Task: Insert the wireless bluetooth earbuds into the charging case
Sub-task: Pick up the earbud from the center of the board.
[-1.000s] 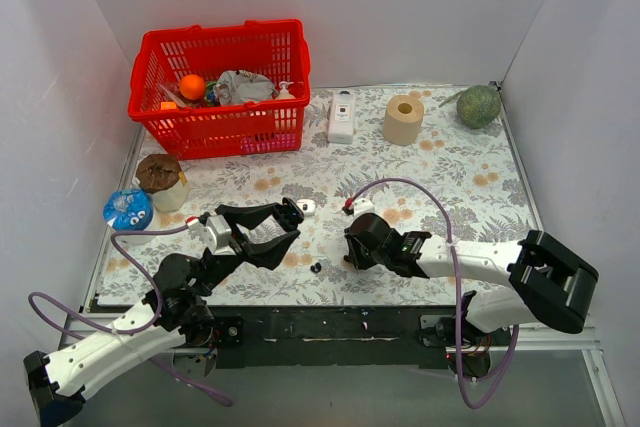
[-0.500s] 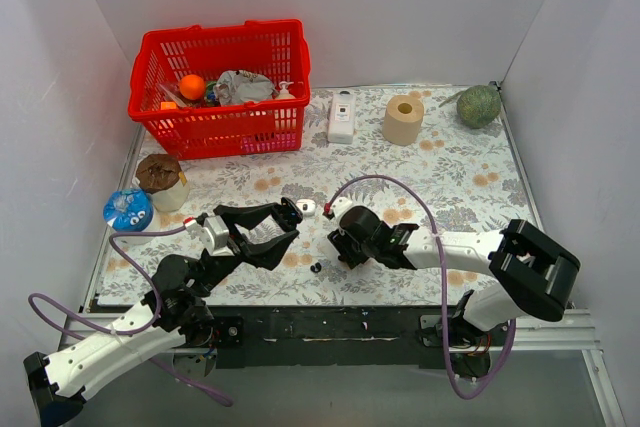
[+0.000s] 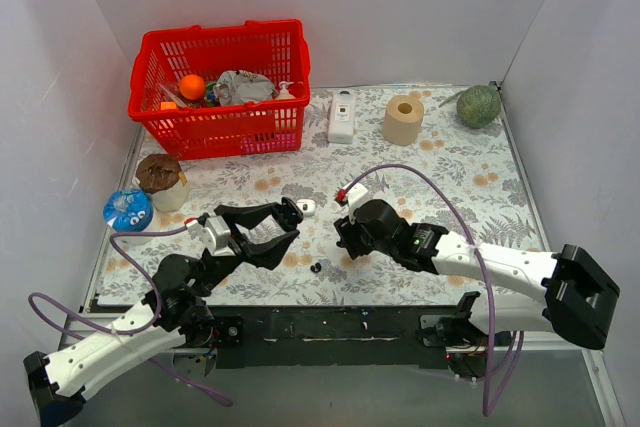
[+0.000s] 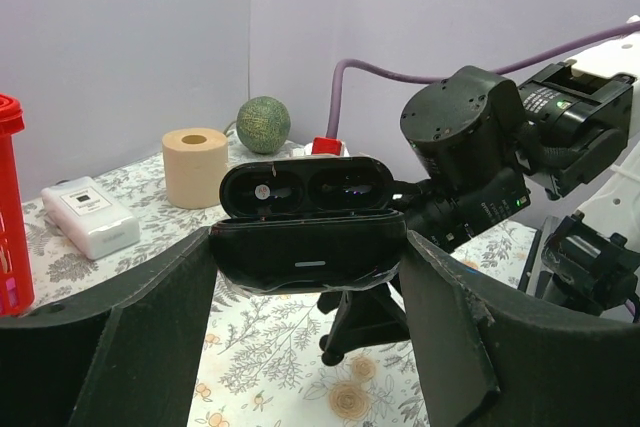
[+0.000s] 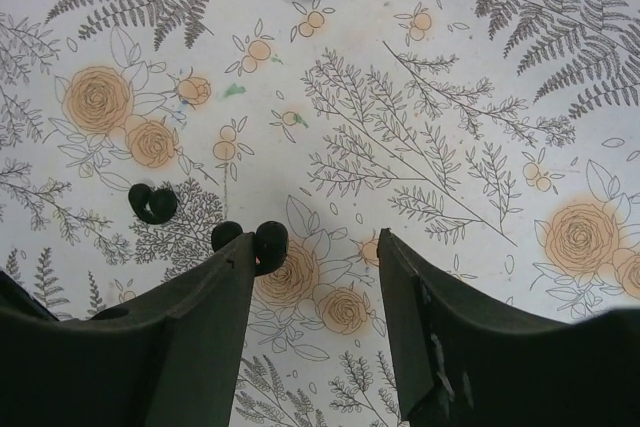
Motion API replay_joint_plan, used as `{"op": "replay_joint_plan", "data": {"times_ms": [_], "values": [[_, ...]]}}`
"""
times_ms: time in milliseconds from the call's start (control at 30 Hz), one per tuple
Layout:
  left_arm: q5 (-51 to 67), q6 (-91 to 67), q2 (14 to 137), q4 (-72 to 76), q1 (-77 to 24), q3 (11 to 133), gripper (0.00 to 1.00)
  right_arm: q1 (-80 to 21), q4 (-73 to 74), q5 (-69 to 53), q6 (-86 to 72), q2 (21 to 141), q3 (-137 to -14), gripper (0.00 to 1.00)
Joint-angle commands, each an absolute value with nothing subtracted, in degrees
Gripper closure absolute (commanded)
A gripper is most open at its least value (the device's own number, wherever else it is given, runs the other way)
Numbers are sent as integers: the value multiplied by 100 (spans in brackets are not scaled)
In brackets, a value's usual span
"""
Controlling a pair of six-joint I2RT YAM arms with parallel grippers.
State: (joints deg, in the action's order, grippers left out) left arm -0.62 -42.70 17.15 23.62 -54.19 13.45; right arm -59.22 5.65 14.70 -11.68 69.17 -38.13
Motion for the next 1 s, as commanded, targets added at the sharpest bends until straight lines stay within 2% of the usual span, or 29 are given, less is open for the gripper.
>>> {"op": "replay_joint_plan", "data": {"times_ms": [0,200,467,633,733,767,900,967], "values": [[-18,-4175,1828,2505,-5440,1389,100,-5933,677,2011,-1415,6978,-3648,41],[-9,-4271,1942,2531,-5440,1397,100,-5933,897,2487,-1634,7821,-3727,44],[-17,-4333,1907,2426,-5432,1389,100,-5915,800,2881,-2020,7955,-3683,43],[-26,-4464,1942,2408,-5432,1362,100,-5091,63,1583,-2758,7322,-3069,42],[-26,-4614,1978,2417,-5432,1310,100,-4677,-694,249,-2961,7189,-2750,43],[-18,-4675,1995,2452,-5440,1292,100,-4667,-338,481,-3023,7259,-2881,48],[-26,-4763,1995,2461,-5440,1257,100,-4684,-862,614,-2638,6768,-2592,52],[-26,-4772,2013,2470,-5440,1231,100,-4948,41,1453,-2190,7116,-3195,52]]}}
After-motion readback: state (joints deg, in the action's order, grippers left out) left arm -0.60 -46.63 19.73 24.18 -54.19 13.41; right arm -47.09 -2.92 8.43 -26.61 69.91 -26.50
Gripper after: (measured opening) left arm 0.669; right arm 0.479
